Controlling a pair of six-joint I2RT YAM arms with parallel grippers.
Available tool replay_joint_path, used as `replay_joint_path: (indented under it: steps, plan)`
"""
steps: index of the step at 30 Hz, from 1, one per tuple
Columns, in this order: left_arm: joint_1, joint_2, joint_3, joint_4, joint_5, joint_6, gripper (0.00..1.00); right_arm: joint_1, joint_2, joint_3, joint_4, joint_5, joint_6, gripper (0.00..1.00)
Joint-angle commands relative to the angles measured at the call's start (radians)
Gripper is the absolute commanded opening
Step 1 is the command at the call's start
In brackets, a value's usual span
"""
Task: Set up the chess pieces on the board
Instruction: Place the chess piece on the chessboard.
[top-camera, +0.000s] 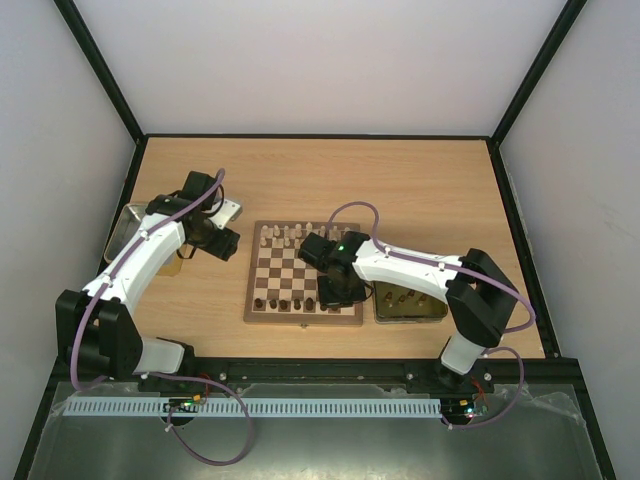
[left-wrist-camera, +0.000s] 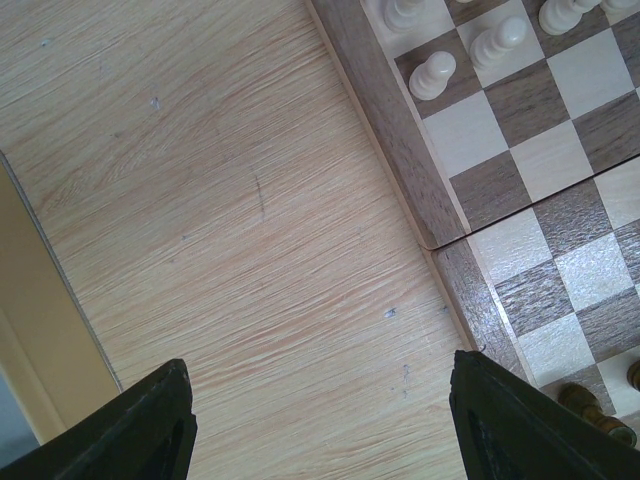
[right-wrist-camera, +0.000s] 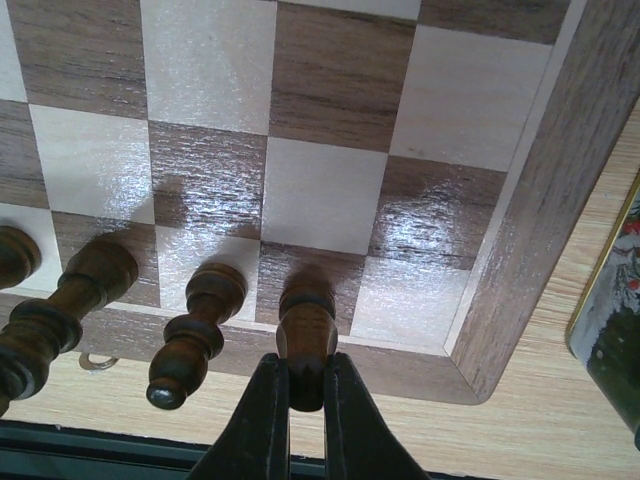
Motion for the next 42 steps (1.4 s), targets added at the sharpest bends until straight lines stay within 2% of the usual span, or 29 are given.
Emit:
replay_joint_path:
  steps: [1,9,14,17,37,40,42]
  plan:
    - [-0.007,-0.020,-0.013,-0.008,-0.010,-0.009,0.70,0.007,0.024,0.001,-0.007,0.026,0.005,0.03]
    - [-0.006,-0.025,-0.016,-0.009,-0.006,-0.005,0.70,0.007,0.030,0.003,-0.016,0.021,-0.006,0.03]
    - [-0.006,-0.025,-0.017,-0.009,-0.002,-0.004,0.70,0.006,0.030,0.009,-0.016,0.020,-0.007,0.26]
    - [-0.007,-0.022,-0.020,-0.009,-0.001,-0.002,0.69,0.006,0.028,0.014,-0.014,0.020,-0.007,0.30]
    - [-0.010,-0.017,-0.025,-0.003,0.000,0.000,0.69,0.004,0.013,0.098,-0.083,0.139,0.009,0.27]
    - [-0.009,-0.019,-0.024,-0.003,-0.001,-0.002,0.70,-0.027,-0.008,0.088,-0.102,0.191,0.011,0.26]
    - [-0.010,-0.019,-0.024,-0.002,-0.001,-0.002,0.70,-0.109,-0.044,0.054,-0.102,0.214,0.005,0.26]
